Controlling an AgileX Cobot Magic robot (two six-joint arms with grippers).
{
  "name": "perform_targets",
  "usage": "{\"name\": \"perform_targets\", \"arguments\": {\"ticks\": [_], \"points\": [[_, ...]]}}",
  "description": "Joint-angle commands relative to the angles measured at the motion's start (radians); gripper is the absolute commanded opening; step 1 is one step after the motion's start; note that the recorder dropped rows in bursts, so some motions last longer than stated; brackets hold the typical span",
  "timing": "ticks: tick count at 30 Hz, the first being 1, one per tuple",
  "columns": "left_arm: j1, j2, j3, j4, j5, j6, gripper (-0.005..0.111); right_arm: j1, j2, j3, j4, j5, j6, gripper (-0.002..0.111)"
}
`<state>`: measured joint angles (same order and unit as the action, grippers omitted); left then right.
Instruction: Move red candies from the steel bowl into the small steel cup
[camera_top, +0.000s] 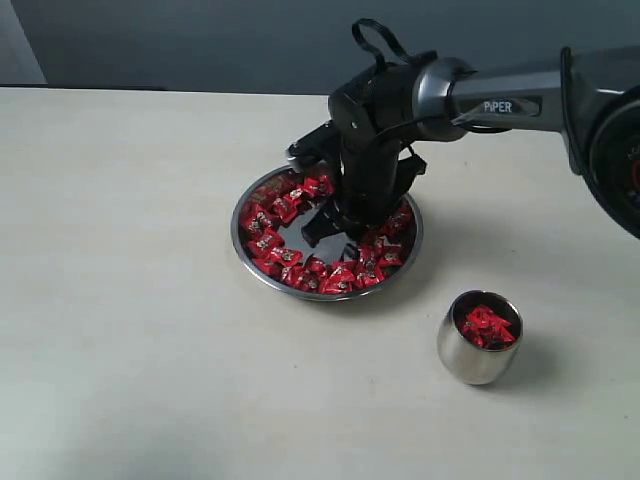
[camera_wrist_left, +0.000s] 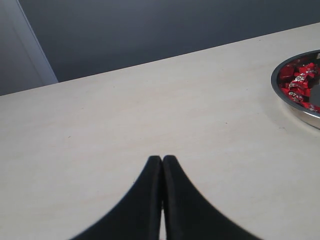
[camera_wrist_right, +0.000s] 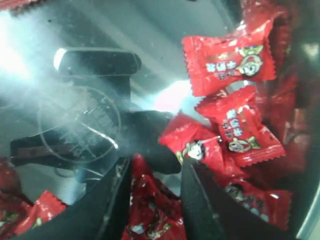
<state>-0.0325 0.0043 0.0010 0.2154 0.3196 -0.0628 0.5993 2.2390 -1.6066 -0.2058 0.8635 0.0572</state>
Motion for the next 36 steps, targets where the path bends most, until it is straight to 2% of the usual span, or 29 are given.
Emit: {"name": "perform_targets", "arguments": {"ticks": [1,16,30,31,34,36], "points": [[0.0,-0.004,-0.001,0.003,-0.007,-0.005,0.0,-0.006,-0.012,-0.004,-0.032,-0.004,-0.002,0.034],[0.0,-0.004,-0.001,0.003,-0.007,-0.005,0.0,-0.006,-0.023,-0.004,-0.129,-0.012,0.002,0.034],[0.0,-0.004,-0.001,0.003,-0.007,-0.005,0.0,-0.006,0.002,-0.004,-0.104,-0.006,0.005,0.033],[0.0,-0.004,-0.001,0.003,-0.007,-0.005,0.0,-0.006,0.002,-0.004,-0.104,-0.006,0.005,0.032],[0.0,-0.004,-0.001,0.003,-0.007,-0.005,0.0,-0.006,0.002,-0.004,-0.104,-0.006,0.005,0.003],[0.0,-0.004,-0.001,0.003,-0.007,-0.005,0.0,-0.006,0.002,-0.004,-0.104,-0.006,0.005,0.0]]}}
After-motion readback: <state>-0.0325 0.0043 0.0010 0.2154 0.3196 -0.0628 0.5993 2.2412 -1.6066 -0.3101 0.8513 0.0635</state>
